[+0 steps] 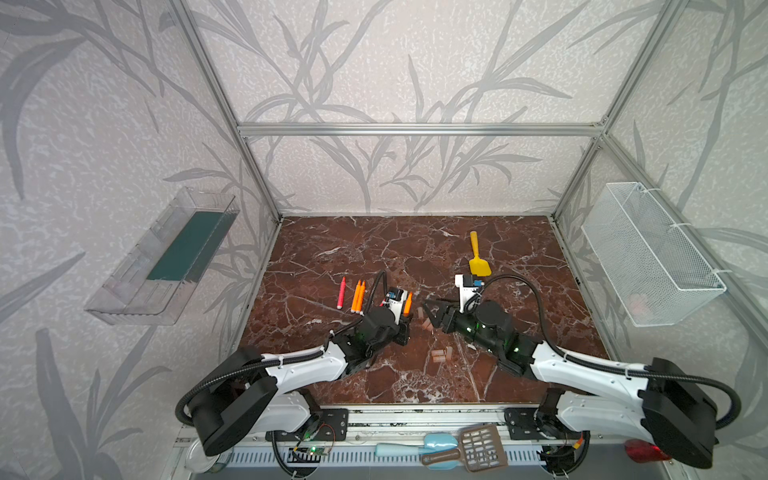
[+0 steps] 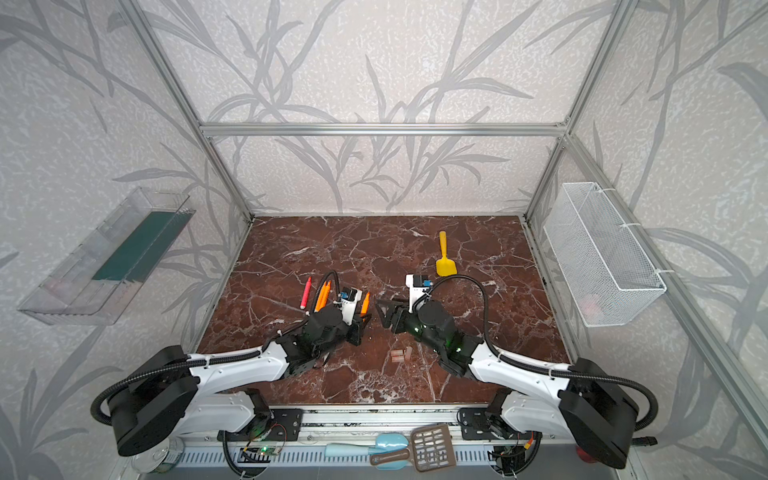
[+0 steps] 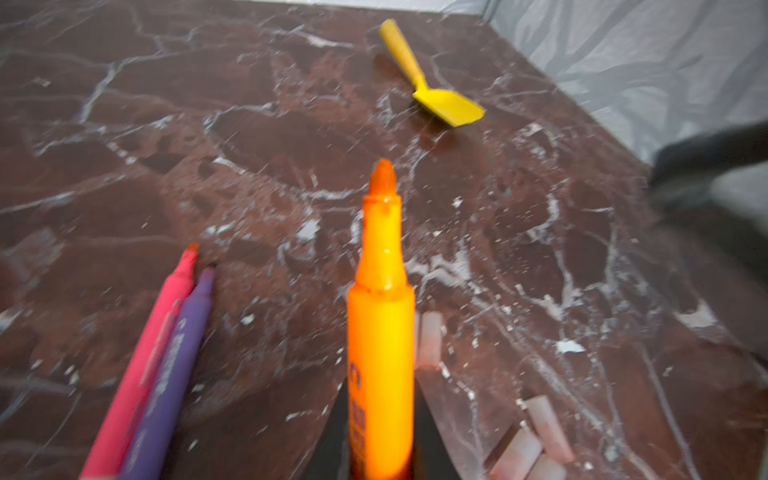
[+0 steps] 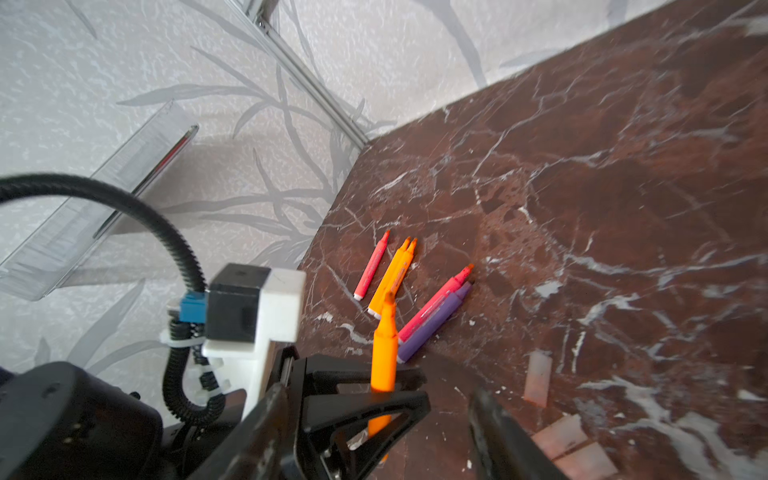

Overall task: Insert the pens into the pen caps
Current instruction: 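Move the right gripper over the pink caps and lower onto one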

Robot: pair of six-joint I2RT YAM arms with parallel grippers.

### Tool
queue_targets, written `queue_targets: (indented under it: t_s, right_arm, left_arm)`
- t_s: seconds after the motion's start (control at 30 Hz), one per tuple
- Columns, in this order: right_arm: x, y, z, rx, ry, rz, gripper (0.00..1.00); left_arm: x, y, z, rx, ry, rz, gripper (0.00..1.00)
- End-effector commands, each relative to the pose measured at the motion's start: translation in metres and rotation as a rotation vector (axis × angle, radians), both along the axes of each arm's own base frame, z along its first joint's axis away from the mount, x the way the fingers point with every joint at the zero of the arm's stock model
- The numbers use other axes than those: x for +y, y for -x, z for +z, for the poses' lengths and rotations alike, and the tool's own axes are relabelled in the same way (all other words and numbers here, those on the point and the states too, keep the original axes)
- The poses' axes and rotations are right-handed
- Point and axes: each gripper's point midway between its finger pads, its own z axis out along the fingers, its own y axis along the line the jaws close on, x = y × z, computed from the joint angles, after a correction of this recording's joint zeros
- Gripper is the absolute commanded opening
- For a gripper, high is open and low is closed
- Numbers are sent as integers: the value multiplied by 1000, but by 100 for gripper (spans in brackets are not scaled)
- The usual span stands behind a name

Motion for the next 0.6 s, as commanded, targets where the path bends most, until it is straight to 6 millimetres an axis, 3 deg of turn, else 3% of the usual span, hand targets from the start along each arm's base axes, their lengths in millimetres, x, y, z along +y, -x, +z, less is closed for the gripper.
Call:
queue_targets:
  t_s: [0.0,0.17,0.27,0.4,0.57]
  right_arm:
    - [-38,0,-24,-2,158,-123,65]
    - [-63,9,-56,53,252,-173,57]
    - [-67,13,-74,100,299,-170,49]
    - [-56,14,-95,164,361,-120,45]
    - [-31,9,-127,270,435,-57,31]
  left_arm:
    - [17,-13,22,-41,27,132,0]
    - [24,-16,21,-63,12,161,0]
    - [25,-15,23,-73,25,160,0]
    - [31,-13,29,-99,43,172,0]
    - [39,-7,34,-116,61,180,0]
